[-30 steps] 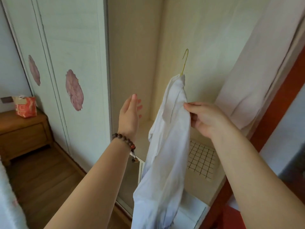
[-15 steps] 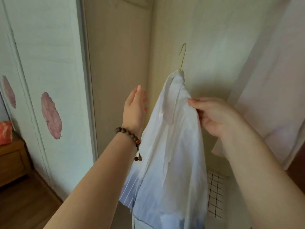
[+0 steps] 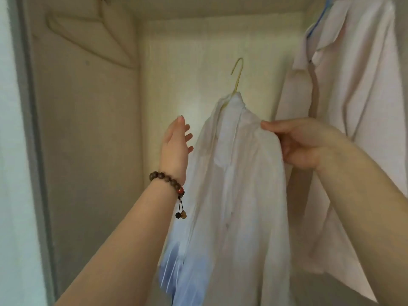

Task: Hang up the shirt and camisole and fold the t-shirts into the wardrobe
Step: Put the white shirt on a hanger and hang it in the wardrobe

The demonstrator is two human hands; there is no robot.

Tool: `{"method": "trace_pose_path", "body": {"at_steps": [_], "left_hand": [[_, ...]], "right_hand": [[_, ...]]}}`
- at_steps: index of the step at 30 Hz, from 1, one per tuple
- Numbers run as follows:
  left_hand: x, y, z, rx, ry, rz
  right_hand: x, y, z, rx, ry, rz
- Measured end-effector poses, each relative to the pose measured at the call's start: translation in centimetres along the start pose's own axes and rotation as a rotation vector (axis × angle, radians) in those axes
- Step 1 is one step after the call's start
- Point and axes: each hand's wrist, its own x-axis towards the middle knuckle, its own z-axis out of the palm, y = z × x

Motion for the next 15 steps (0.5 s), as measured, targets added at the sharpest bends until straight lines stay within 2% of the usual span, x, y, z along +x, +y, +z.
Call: {"method": "trace_pose_path", "body": {"at_steps": [8, 15], "left_hand": [[5.6, 1.9, 3.9, -0.142, -0.172, 0.013], [9.0, 3.8, 8.6, -0.239, -0.254, 0.017]], "right_hand": [[2.2, -4.7, 0.6, -0.123, 0.126, -0.099], [4.1, -9.3, -0.3, -0.223, 0.198, -0.188]]}}
